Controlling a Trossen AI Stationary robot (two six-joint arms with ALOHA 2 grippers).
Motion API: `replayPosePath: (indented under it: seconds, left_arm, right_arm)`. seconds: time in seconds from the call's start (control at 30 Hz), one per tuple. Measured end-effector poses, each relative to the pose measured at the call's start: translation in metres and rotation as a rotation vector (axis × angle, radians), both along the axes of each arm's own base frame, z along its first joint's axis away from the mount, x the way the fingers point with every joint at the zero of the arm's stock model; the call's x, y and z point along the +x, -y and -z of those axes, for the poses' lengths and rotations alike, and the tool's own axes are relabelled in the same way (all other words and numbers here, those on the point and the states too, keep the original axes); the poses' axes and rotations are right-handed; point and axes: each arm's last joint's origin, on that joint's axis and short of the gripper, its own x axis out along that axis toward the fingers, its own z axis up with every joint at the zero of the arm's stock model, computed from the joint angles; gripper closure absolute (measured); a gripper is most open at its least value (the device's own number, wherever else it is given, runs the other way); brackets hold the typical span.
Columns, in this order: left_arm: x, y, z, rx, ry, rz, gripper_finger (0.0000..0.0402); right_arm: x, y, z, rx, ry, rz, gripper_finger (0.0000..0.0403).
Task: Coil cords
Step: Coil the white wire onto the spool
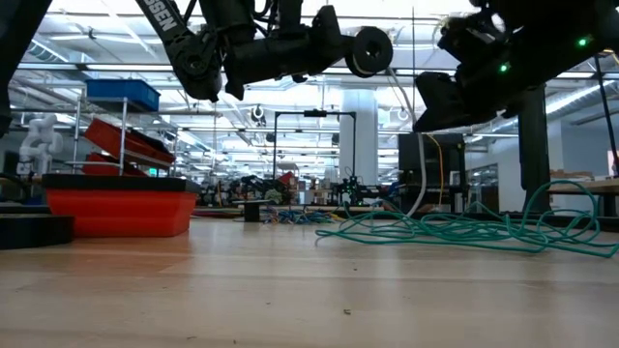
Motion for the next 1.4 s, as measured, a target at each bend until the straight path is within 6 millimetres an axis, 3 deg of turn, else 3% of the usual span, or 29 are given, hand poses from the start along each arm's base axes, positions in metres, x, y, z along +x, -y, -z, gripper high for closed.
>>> replayPosePath:
  seconds: [0.97,1.23,1.4]
  left_arm:
    - [0.000,0.003,-0.001,-0.094,0.030,0.119,0.0393]
    - [0.001,0.006,-0.001,-0.091,0.029,0.135,0.0393]
    - [0.001,0.008,-0.001,-0.091,0.029,0.139,0.0393]
  right_arm:
    - [-0.003,0.021,0.008,0.024,0.014,0.100,0.0345]
    - [-0.003,0.024,0.008,0.019,0.000,0.111,0.0393]
    - [-0.003,0.024,0.009,0.029,-0.005,0.104,0.0399]
